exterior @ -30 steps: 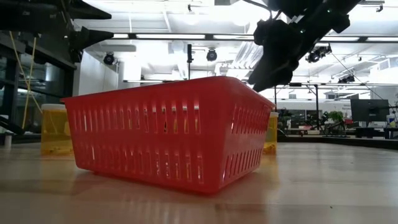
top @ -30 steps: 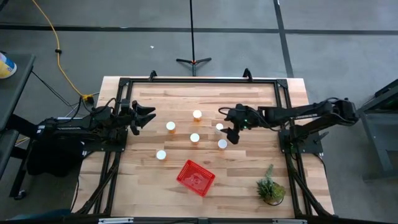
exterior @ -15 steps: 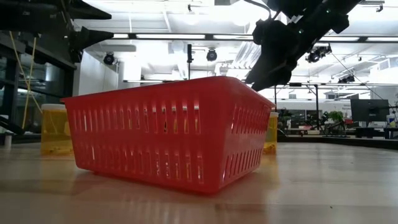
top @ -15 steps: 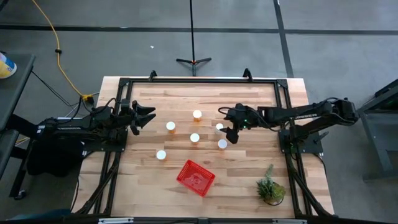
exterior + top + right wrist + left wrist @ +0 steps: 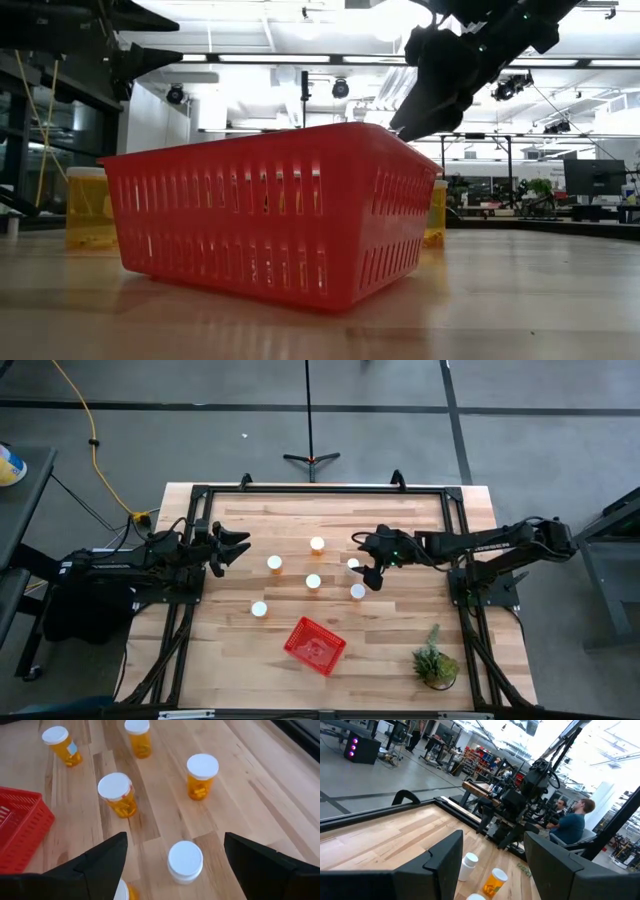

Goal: Pick and place pill bottles into a basket
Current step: Put the white pill bottle into the red basket

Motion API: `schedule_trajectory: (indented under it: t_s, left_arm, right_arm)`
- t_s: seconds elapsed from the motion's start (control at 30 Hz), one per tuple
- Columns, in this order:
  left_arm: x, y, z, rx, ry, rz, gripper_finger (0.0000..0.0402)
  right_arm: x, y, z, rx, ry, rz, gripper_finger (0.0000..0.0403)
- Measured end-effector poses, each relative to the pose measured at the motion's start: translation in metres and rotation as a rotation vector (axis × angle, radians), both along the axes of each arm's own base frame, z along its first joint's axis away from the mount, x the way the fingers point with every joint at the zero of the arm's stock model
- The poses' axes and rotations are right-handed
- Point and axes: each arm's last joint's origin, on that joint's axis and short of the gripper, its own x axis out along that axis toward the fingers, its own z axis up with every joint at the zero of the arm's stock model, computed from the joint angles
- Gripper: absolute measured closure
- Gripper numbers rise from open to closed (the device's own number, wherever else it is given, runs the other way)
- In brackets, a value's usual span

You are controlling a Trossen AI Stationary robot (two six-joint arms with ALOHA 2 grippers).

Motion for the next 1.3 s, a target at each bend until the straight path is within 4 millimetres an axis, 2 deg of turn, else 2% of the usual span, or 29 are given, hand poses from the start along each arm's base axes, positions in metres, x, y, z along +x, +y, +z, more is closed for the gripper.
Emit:
schedule_trajectory:
  t_s: [0.17, 0.43, 1.3]
  left_arm:
    - [0.0, 0.0, 0.0, 0.0, 0.0, 0.0, 0.0158]
    - [0.0, 0.0, 0.0, -0.002, -0.001, 0.003, 0.0158]
    - [0.0, 0.0, 0.0, -0.003, -0.001, 0.009, 0.0158]
  right_arm:
    - [0.001, 0.0, -0.002, -0.009, 0.008, 0.001, 0.0079]
    - [0.008, -0.001, -0.016, 0.01, 0.058, -0.009, 0.0079]
    - [0.01, -0.008, -0.015, 0.032, 0.016, -0.113, 0.0079]
